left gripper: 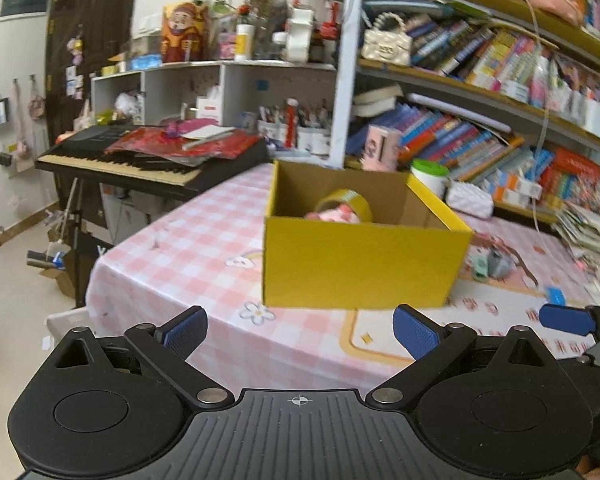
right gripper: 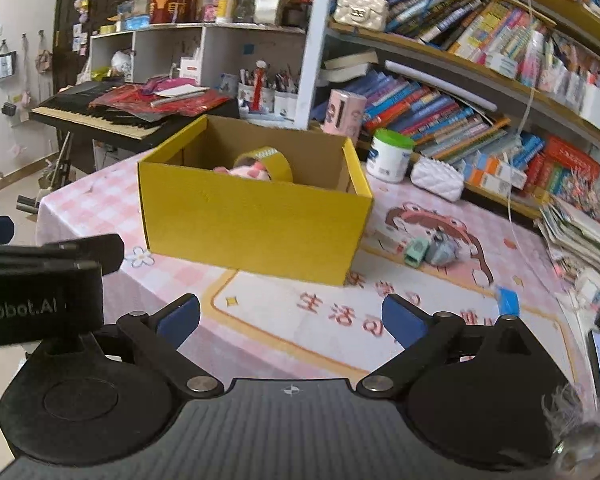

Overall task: Organize objects
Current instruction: 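Withdraw both open tools up and away from the box, then move the right tool down to the blue block and grasp it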

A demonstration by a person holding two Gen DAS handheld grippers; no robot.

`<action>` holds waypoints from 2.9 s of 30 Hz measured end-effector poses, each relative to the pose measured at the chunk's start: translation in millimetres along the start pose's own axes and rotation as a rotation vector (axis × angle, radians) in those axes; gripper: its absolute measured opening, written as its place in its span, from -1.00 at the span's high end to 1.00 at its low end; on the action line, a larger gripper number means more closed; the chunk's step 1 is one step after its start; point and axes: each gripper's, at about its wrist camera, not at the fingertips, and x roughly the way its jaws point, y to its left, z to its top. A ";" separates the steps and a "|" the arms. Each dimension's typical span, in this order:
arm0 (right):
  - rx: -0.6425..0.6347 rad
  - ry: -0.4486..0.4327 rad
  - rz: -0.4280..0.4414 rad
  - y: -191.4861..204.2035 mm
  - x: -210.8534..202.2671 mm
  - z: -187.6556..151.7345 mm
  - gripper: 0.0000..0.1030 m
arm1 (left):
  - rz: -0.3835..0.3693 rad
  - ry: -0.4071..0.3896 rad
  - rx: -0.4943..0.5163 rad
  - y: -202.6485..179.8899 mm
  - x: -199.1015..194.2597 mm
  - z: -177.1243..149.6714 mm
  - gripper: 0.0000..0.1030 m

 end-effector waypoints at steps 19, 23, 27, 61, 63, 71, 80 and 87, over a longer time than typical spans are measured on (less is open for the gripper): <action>0.152 0.058 -0.183 -58.2 -32.6 -42.1 -0.93 | -0.203 0.047 0.128 -57.5 1.2 -15.7 -0.95; 0.192 0.065 -0.225 -74.4 -34.6 -46.4 -0.93 | -0.241 0.049 0.151 -72.5 6.7 -13.5 -0.95; 0.221 0.073 -0.251 -90.2 -32.0 -48.0 -0.93 | -0.262 0.052 0.163 -85.1 12.8 -10.9 -0.95; 0.225 0.149 -0.258 -254.9 70.9 -10.6 -0.90 | -0.252 0.077 0.107 -213.9 109.6 29.5 -0.95; 0.222 0.154 -0.248 -263.2 78.7 -9.6 -0.88 | -0.241 0.084 0.103 -220.5 115.7 30.1 -0.95; 0.216 0.185 -0.215 -298.0 121.6 -9.6 -0.54 | -0.193 0.109 0.098 -242.5 136.2 32.1 -0.95; 0.254 0.229 -0.138 -326.1 163.7 -16.2 -0.20 | -0.190 0.086 0.135 -261.2 144.9 31.9 -0.95; 0.255 0.241 -0.079 -329.3 183.4 -17.4 -0.04 | -0.166 0.107 0.152 -268.8 152.5 30.1 -0.95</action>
